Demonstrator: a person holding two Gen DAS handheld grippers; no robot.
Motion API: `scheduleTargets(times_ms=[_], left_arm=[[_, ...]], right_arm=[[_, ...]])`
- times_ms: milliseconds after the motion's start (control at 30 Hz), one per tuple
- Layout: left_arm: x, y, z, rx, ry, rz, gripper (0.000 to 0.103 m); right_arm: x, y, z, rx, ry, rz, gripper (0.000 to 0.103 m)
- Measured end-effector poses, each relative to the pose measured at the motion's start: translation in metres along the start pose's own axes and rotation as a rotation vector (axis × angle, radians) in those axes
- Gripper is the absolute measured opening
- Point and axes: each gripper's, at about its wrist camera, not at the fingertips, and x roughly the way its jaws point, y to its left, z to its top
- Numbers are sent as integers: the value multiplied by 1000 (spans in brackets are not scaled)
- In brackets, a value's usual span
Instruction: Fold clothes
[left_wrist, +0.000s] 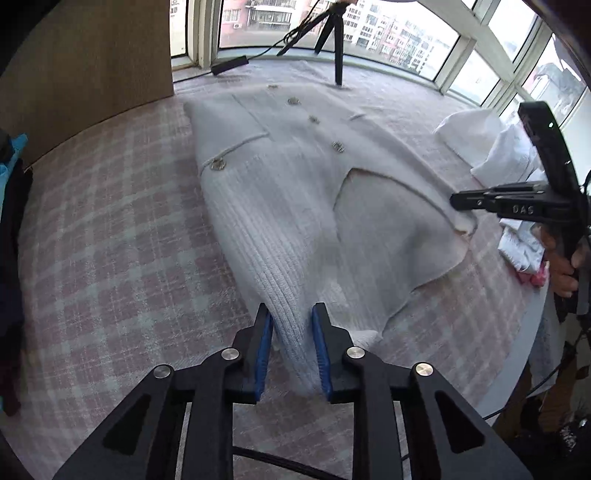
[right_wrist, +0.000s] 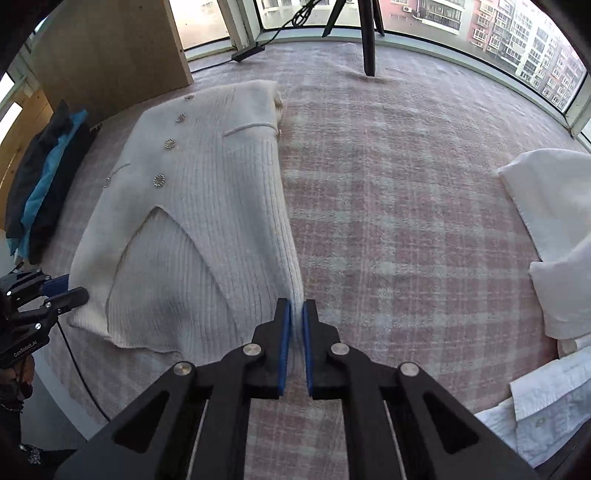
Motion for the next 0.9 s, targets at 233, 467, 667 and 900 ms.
scheduleTargets(times_ms=[233, 467, 667, 900], left_arm=[[-41, -7, 10, 4, -151, 93, 30], [26, -17, 28, -6, -55, 46, 32], [-10, -20, 21, -1, -75, 39, 35], [-68, -12, -3, -68, -156, 141, 70]], right_arm=[[-41, 14, -2, 28, -204, 42, 8], [7, 47, 5, -7, -94, 37, 17], [-4, 42, 3, 57, -111, 58, 24], [-62, 46, -29, 83, -269, -50, 43]])
